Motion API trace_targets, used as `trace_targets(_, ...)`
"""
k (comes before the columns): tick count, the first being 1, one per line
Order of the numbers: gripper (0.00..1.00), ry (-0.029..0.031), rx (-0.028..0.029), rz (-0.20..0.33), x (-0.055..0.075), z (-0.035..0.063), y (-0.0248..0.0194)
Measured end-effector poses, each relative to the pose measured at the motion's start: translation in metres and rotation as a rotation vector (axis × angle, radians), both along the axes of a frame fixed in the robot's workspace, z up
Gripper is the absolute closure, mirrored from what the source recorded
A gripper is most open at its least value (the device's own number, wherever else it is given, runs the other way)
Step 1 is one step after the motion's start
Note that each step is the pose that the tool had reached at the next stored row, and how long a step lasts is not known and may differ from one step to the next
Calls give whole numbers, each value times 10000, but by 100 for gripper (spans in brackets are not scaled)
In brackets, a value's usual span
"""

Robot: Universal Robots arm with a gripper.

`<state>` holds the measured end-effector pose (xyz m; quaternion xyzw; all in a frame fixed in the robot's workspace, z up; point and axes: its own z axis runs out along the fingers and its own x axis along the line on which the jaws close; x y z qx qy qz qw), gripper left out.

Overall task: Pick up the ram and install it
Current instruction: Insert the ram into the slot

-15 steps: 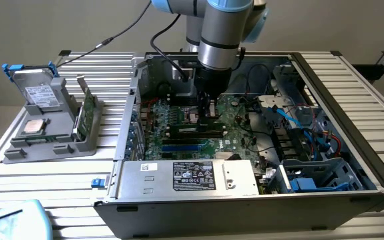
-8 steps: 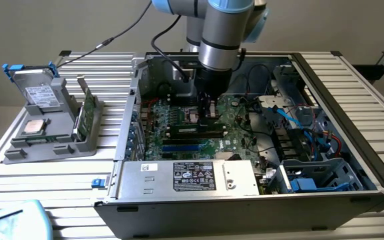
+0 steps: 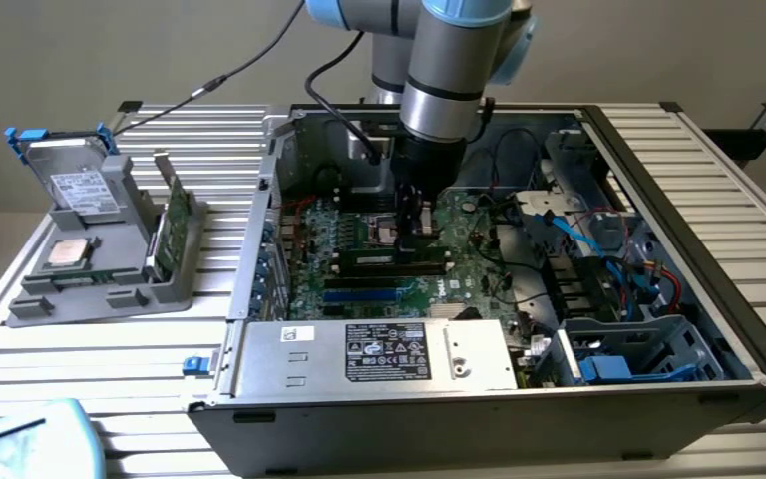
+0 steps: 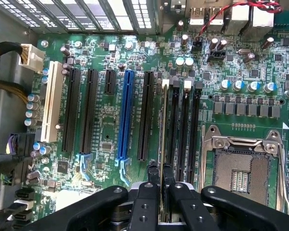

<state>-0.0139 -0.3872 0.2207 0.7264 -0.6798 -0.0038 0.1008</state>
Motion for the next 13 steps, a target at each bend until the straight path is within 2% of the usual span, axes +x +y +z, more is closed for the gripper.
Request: trace_targets(13, 86, 168, 0, 2, 51, 0, -18)
